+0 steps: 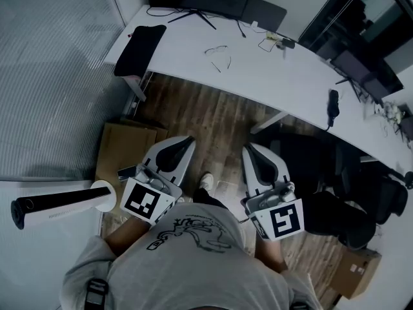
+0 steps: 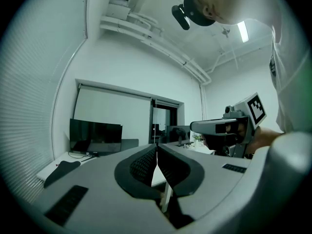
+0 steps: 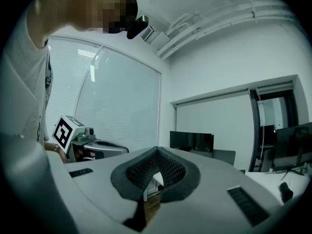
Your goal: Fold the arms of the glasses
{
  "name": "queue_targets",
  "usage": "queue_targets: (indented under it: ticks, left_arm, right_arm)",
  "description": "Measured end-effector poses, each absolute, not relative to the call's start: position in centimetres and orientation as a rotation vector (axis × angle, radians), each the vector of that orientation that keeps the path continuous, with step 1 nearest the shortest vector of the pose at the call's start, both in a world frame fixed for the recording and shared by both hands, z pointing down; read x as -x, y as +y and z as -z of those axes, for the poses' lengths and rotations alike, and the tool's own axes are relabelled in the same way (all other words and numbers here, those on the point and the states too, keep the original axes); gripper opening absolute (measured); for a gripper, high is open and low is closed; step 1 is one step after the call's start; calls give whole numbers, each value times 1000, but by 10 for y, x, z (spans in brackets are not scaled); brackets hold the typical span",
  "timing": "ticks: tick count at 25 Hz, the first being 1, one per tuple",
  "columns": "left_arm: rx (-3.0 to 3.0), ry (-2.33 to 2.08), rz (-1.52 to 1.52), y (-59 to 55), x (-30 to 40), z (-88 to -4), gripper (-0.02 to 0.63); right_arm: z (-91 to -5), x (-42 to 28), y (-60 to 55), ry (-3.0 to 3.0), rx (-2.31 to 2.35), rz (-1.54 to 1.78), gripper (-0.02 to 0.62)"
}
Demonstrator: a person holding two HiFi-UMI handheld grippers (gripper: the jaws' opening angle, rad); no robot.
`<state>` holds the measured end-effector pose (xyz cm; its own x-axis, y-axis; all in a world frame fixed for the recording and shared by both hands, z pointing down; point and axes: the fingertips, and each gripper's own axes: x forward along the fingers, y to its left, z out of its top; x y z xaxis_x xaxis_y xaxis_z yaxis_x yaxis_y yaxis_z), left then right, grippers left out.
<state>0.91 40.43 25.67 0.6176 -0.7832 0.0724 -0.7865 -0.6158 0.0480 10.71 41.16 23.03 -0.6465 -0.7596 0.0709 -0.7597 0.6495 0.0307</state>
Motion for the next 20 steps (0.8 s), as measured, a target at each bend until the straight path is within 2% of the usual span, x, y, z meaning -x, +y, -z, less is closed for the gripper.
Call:
queue_targets:
  ticks: [20]
  left_arm:
    - [-2717,-1364,-84,326,-66,-257,21]
  right_arm:
    - [-241,-162,334,-2783,-1192,-36,9]
